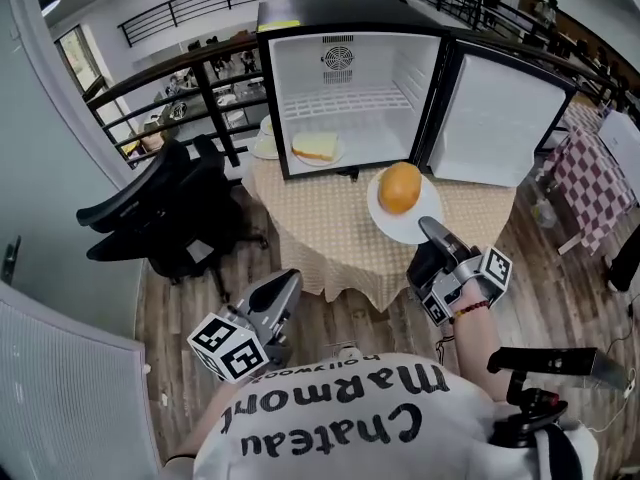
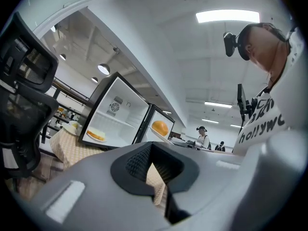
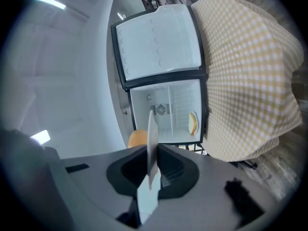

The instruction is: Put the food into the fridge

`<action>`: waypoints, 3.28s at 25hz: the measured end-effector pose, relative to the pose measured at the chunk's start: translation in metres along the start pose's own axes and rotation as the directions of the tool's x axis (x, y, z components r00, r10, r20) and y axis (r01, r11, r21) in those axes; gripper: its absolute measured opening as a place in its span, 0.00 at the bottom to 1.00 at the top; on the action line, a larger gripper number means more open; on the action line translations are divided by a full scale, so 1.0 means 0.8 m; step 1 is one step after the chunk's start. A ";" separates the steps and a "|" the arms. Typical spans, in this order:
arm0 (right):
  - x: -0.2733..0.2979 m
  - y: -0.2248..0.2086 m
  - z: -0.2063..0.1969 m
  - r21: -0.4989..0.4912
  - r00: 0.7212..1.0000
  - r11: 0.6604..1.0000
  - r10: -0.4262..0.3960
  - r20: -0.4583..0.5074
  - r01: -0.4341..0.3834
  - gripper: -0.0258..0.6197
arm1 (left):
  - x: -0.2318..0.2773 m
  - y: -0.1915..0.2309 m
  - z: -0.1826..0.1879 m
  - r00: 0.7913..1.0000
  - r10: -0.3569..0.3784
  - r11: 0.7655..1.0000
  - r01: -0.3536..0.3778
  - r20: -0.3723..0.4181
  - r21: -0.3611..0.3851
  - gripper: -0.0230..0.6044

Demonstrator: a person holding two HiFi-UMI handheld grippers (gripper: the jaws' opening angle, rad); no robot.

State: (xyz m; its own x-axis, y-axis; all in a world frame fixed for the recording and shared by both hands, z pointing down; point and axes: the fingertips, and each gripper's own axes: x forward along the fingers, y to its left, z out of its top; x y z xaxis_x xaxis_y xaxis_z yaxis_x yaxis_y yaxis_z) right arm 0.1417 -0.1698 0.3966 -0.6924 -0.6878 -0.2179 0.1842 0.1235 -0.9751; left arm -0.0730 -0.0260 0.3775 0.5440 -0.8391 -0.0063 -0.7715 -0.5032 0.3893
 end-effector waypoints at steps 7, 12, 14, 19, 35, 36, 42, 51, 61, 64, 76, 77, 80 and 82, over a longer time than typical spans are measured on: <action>0.066 -0.007 0.071 -0.012 1.000 1.000 0.000 -0.004 0.000 0.09 | 0.071 0.045 0.021 0.999 0.027 1.000 -0.027 0.020 0.013 0.04; 0.104 -0.019 0.110 -0.018 1.000 1.000 -0.005 -0.009 0.005 0.09 | 0.108 0.071 0.025 0.999 0.036 0.999 -0.037 0.033 0.010 0.04; 0.117 -0.024 0.121 -0.010 1.000 1.000 -0.007 -0.001 0.007 0.09 | 0.118 0.082 0.027 0.999 0.044 0.999 -0.044 0.033 0.007 0.04; 0.140 -0.033 0.144 -0.009 0.998 0.999 -0.035 0.055 0.036 0.09 | 0.141 0.103 0.033 0.998 0.051 0.999 -0.051 0.024 -0.001 0.04; 0.219 -0.053 0.190 -0.004 0.967 0.998 -0.055 0.248 0.058 0.09 | 0.204 0.190 0.069 0.998 -0.059 0.998 0.059 -0.024 -0.005 0.04; 0.223 -0.055 0.193 -0.005 0.962 0.998 -0.061 0.267 0.065 0.09 | 0.207 0.197 0.072 0.997 -0.071 0.998 0.071 -0.032 -0.003 0.04; 0.253 -0.068 0.221 -0.011 0.922 0.995 -0.092 0.377 0.104 0.09 | 0.229 0.231 0.085 0.986 -0.142 0.990 0.142 -0.089 -0.001 0.04; 0.295 -0.083 0.229 -0.013 0.884 0.989 -0.129 0.449 0.151 0.09 | 0.240 0.271 0.106 0.971 -0.202 0.979 0.203 -0.125 -0.006 0.04; 0.325 -0.084 0.235 -0.037 0.854 0.976 -0.170 0.491 0.215 0.09 | 0.239 0.294 0.113 0.961 -0.241 0.970 0.238 -0.134 -0.039 0.04; 0.333 -0.088 0.238 -0.032 0.852 0.977 -0.167 0.495 0.210 0.09 | 0.235 0.301 0.113 0.963 -0.232 0.972 0.227 -0.136 -0.051 0.04; 0.358 -0.090 0.239 -0.063 0.826 0.951 -0.230 0.515 0.304 0.09 | 0.212 0.316 0.122 0.970 -0.215 0.976 0.208 -0.111 -0.064 0.04; 0.359 -0.090 0.240 -0.062 0.822 0.949 -0.235 0.519 0.310 0.09 | 0.212 0.316 0.123 0.970 -0.218 0.975 0.212 -0.108 -0.062 0.04; 0.359 -0.089 0.244 -0.068 0.816 0.940 -0.254 0.519 0.335 0.09 | 0.210 0.316 0.125 0.970 -0.219 0.975 0.213 -0.104 -0.065 0.04; 0.358 -0.087 0.243 -0.084 0.815 0.933 -0.258 0.518 0.349 0.12 | 0.207 0.317 0.125 0.973 -0.207 0.977 0.200 -0.102 -0.070 0.04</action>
State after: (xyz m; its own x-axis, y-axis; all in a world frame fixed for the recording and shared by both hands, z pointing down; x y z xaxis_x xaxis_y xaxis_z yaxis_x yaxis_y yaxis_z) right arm 0.0664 -0.5148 0.4101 -0.2508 -0.9633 0.0957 -0.1285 -0.0648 -0.9896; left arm -0.2118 -0.3137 0.3832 0.7227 -0.6911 0.0075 -0.6219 -0.6455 0.4434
